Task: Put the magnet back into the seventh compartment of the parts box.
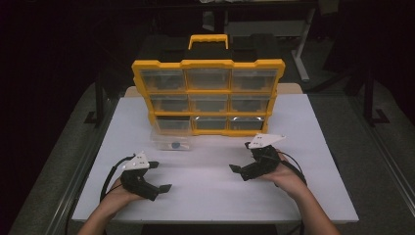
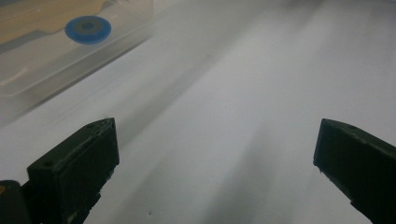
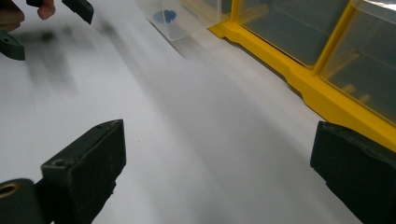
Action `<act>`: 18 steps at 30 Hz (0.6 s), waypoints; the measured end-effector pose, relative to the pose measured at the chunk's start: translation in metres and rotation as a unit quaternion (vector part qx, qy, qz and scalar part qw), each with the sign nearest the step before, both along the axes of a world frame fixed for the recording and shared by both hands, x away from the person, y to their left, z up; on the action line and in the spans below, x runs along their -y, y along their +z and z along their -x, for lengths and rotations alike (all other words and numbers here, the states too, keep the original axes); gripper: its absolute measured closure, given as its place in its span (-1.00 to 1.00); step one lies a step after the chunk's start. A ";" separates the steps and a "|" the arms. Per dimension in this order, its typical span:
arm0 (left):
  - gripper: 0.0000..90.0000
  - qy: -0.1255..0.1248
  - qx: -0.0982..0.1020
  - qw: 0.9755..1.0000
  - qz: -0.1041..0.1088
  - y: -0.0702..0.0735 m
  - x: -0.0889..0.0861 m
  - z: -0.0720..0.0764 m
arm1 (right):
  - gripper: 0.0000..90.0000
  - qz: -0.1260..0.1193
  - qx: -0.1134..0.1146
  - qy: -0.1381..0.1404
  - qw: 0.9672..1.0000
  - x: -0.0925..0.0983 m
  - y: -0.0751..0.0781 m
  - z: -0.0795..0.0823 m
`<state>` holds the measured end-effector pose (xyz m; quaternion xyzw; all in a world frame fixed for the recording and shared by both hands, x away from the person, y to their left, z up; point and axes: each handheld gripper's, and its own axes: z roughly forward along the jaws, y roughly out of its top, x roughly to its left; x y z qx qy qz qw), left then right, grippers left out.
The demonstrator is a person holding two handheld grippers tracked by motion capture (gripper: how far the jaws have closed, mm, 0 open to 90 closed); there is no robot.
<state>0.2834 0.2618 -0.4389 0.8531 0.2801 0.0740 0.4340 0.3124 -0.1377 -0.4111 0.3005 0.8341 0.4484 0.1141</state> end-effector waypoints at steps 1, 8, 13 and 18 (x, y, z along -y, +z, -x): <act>-1.00 0.000 0.000 1.000 0.001 0.000 0.000 0.000 | -0.94 0.000 -0.001 -0.002 1.000 0.002 0.000 0.002; -1.00 0.000 -0.001 1.000 0.000 0.000 0.000 0.000 | -0.93 -0.008 0.001 -0.010 1.000 0.016 -0.007 0.013; -1.00 0.000 -0.001 1.000 0.003 0.000 -0.001 0.000 | -0.93 -0.016 -0.003 -0.016 1.000 0.025 -0.010 0.019; -1.00 0.001 -0.001 1.000 0.003 0.000 -0.001 0.000 | -0.93 -0.025 -0.003 -0.025 0.999 0.038 -0.016 0.028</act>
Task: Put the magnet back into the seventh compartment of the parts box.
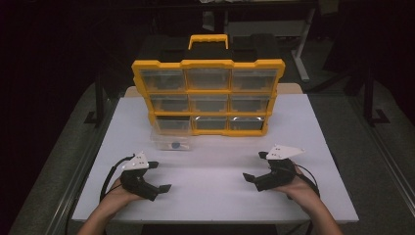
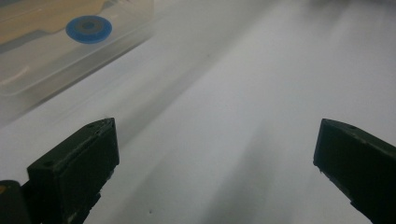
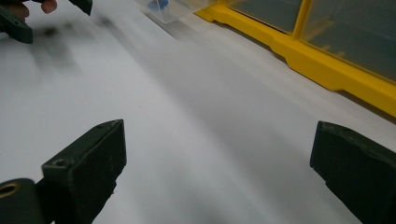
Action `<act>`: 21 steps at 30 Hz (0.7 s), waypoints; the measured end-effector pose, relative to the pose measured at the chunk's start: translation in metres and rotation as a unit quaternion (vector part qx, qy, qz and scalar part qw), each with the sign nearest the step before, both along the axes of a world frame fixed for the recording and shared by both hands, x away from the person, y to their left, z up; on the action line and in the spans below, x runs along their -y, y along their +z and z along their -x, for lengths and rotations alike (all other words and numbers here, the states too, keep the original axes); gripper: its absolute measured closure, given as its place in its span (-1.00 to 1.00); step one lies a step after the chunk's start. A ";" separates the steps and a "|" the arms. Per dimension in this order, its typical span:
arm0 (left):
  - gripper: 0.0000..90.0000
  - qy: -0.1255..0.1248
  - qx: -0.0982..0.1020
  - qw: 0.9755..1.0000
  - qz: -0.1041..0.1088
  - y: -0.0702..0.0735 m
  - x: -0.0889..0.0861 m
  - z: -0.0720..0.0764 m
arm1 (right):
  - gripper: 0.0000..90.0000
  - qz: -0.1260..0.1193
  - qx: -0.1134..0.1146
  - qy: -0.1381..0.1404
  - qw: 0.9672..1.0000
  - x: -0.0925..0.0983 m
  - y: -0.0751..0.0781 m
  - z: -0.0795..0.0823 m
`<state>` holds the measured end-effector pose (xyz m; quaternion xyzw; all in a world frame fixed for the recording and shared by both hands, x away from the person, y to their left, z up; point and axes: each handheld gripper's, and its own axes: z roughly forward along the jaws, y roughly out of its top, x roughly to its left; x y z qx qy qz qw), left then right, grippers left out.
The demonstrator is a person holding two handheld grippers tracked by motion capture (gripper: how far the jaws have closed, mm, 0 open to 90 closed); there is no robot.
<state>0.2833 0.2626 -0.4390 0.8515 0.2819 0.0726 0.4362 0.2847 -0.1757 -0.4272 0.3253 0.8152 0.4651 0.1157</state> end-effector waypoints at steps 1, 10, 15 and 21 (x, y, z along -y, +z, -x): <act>-1.00 0.000 0.000 1.000 0.001 0.000 0.000 0.000 | -0.93 0.001 0.001 -0.002 1.000 0.002 -0.001 0.001; -1.00 -0.004 0.000 1.000 -0.003 0.000 0.000 0.000 | -0.93 -0.001 0.002 -0.022 1.000 0.017 -0.008 0.013; -1.00 -0.005 -0.001 1.000 -0.002 -0.001 0.000 0.001 | -0.92 0.002 0.001 -0.031 1.000 0.024 -0.013 0.016; -1.00 -0.004 0.001 1.000 -0.003 -0.002 -0.001 0.001 | -0.92 0.007 -0.004 -0.037 0.999 0.030 -0.017 0.019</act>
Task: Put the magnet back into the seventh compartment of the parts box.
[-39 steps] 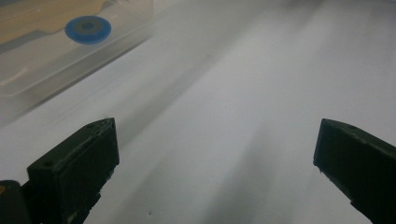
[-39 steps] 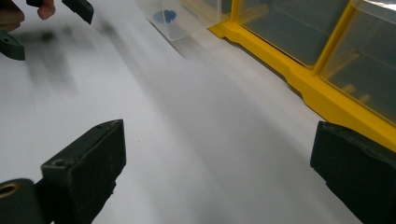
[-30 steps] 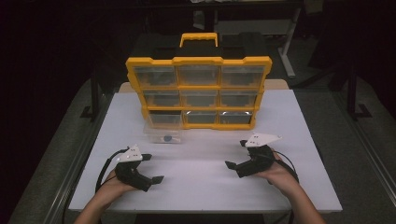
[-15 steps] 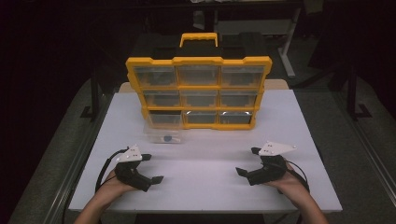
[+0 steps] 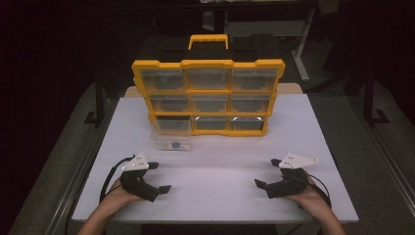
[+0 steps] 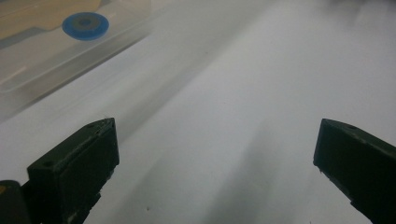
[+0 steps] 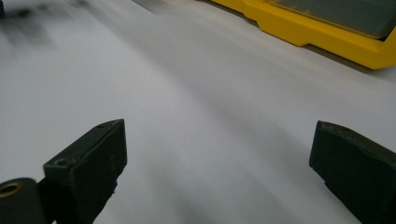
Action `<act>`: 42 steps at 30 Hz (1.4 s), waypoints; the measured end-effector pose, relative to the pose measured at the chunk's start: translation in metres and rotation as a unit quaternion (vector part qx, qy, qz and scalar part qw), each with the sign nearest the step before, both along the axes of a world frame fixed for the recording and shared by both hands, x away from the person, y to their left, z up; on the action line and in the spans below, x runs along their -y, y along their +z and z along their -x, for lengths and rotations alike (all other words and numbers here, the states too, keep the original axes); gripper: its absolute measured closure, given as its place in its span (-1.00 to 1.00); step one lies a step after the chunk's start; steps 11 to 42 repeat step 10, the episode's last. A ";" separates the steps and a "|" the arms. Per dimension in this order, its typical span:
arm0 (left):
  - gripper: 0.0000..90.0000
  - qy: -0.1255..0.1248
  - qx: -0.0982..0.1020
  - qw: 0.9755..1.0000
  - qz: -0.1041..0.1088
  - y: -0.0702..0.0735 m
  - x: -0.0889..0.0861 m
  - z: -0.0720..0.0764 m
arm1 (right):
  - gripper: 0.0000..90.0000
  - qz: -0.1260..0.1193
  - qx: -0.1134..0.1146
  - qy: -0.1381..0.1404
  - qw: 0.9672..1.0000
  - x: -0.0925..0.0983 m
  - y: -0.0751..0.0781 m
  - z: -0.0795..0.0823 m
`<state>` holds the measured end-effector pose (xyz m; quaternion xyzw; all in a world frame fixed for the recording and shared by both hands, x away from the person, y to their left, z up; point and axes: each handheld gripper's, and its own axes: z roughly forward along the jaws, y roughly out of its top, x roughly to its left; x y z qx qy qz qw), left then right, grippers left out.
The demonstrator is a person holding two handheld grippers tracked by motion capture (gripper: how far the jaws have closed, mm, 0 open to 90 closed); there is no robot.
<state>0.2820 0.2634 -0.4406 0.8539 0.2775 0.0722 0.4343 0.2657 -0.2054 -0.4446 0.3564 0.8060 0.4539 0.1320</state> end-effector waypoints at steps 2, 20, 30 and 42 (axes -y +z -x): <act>-1.00 0.001 0.001 1.000 0.000 0.000 0.000 0.000 | -0.92 0.002 -0.004 0.002 1.000 0.001 -0.001 0.001; -1.00 0.004 0.002 1.000 -0.016 -0.003 0.002 0.000 | -0.95 0.019 -0.005 0.003 1.000 0.001 -0.003 0.000; -1.00 0.004 0.002 1.000 -0.016 -0.003 0.002 0.000 | -0.95 0.019 -0.005 0.003 1.000 0.001 -0.003 0.000; -1.00 0.004 0.002 1.000 -0.016 -0.003 0.002 0.000 | -0.95 0.019 -0.005 0.003 1.000 0.001 -0.003 0.000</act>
